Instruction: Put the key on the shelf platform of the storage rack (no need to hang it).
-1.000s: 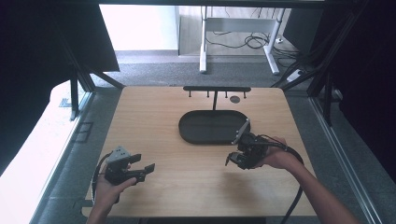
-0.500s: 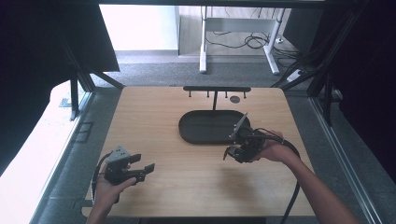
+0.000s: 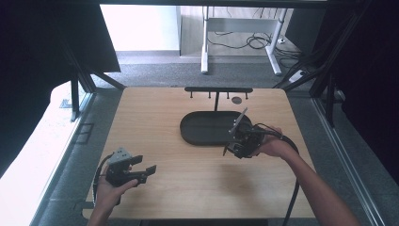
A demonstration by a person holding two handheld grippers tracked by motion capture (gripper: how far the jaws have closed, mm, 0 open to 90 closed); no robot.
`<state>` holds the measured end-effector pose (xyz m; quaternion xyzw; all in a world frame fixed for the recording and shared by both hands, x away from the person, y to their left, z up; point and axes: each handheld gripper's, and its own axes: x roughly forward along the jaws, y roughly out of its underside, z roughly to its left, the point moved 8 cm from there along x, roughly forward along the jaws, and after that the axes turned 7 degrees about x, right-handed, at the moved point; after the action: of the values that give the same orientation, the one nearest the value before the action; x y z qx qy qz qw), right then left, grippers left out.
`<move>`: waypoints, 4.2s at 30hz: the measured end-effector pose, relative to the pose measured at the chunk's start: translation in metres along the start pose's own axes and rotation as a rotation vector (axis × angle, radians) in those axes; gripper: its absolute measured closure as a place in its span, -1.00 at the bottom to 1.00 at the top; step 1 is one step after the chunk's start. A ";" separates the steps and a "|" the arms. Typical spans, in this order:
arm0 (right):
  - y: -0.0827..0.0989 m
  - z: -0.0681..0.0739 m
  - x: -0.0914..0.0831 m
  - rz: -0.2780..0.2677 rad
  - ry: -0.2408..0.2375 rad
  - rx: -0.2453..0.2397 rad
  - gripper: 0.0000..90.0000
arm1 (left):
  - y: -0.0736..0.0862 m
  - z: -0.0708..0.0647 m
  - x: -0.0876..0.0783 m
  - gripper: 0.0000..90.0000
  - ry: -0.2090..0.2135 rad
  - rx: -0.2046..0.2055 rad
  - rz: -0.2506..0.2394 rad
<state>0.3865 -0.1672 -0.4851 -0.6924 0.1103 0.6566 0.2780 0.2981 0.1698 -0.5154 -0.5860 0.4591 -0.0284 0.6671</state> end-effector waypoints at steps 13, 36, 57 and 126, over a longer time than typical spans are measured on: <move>-0.015 -0.012 -0.003 -0.023 -0.006 -0.003 0.11 | 0.000 0.001 -0.001 -0.38 -0.002 -0.003 -0.002; -0.041 -0.027 0.003 -0.029 0.011 -0.008 0.10 | 0.001 0.002 -0.001 -0.38 -0.001 -0.001 0.000; -0.062 -0.043 0.023 -0.020 0.031 0.016 0.11 | 0.002 0.004 0.001 -0.38 -0.001 -0.001 0.006; -0.081 -0.079 0.079 -0.023 0.049 -0.016 0.10 | 0.006 0.005 0.005 -0.38 0.004 -0.007 0.022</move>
<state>0.5046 -0.1259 -0.5441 -0.7117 0.1039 0.6371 0.2771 0.3015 0.1725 -0.5233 -0.5834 0.4668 -0.0208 0.6644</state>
